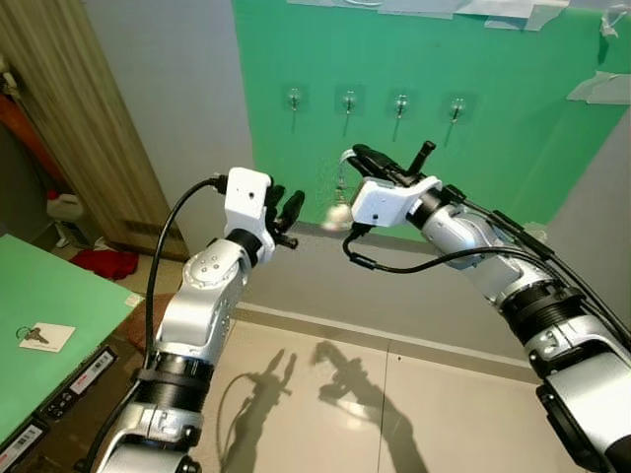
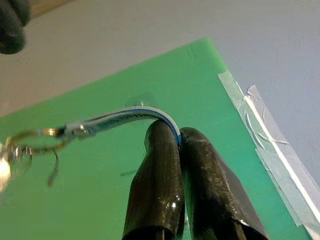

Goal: Hang keys on a hook

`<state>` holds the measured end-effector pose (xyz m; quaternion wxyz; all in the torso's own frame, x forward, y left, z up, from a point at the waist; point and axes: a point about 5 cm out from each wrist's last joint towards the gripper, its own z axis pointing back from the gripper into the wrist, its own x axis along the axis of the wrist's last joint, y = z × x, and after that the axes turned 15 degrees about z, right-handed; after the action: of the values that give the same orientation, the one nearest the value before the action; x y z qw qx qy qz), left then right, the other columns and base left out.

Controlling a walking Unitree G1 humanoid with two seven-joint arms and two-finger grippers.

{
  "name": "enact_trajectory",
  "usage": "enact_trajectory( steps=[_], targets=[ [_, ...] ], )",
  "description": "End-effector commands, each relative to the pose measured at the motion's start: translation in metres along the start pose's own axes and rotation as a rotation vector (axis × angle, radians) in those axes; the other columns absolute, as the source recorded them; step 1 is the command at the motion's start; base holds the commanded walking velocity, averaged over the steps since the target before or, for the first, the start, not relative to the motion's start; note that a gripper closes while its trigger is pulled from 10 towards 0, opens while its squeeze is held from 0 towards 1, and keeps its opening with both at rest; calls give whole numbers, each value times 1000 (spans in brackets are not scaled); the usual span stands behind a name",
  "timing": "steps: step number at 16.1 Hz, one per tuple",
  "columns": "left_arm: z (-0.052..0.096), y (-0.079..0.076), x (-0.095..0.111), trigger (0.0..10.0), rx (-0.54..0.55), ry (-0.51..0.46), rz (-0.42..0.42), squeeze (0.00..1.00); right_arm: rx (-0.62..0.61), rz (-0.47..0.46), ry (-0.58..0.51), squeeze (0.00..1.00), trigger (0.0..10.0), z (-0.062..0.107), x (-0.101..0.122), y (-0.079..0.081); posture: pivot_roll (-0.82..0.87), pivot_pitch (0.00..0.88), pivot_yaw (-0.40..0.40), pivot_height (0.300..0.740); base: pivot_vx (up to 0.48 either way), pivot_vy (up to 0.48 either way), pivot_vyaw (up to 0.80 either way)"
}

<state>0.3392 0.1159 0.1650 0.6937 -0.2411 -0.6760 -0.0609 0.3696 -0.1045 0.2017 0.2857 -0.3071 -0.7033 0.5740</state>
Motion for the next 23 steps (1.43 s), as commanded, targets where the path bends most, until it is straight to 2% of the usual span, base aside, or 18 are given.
enact_trajectory(
  steps=[1,5,12,14,15,16,17,18,19,21,23],
  targets=[
    [4,0,0,0,-12,-9,-24,0,-10,-35,23,0,0,1,-2,-2,-42,0,30,740,0,0,0],
    [9,3,-5,0,10,-1,-8,0,-19,-64,26,0,0,1,-1,-1,-46,0,28,740,0,0,0],
    [11,9,0,0,42,-40,-24,0,-31,-86,38,0,0,0,-2,-4,-39,0,23,740,0,0,0],
    [11,6,2,0,37,-52,-40,0,-124,-247,94,0,0,-1,-7,-16,-36,0,17,740,0,0,0],
    [13,5,1,0,38,-57,-38,0,-176,-376,120,0,0,2,-9,-22,-34,0,14,740,0,0,0],
    [13,5,1,0,40,-57,-38,0,-190,-415,126,0,0,3,-9,-24,-34,0,14,740,0,0,0],
    [15,7,0,0,68,-60,-36,0,-225,-512,146,0,0,7,-11,-26,-36,0,12,740,0,0,0],
    [16,9,0,1529,84,-65,-33,0,-249,-582,166,0,0,11,-14,-26,-36,0,11,740,0,0,0],
    [16,10,0,10000,90,-59,-39,0,-257,-628,189,0,0,14,-16,-22,-37,0,10,740,0,0,0],
    [17,11,0,10000,102,-62,-31,0,-251,-690,220,0,0,21,-18,-15,-38,0,10,740,0,0,0],
    [18,11,0,10000,114,-68,-21,0,-232,-707,223,0,0,24,-14,-11,-39,0,10,740,0,0,0]
  ],
)
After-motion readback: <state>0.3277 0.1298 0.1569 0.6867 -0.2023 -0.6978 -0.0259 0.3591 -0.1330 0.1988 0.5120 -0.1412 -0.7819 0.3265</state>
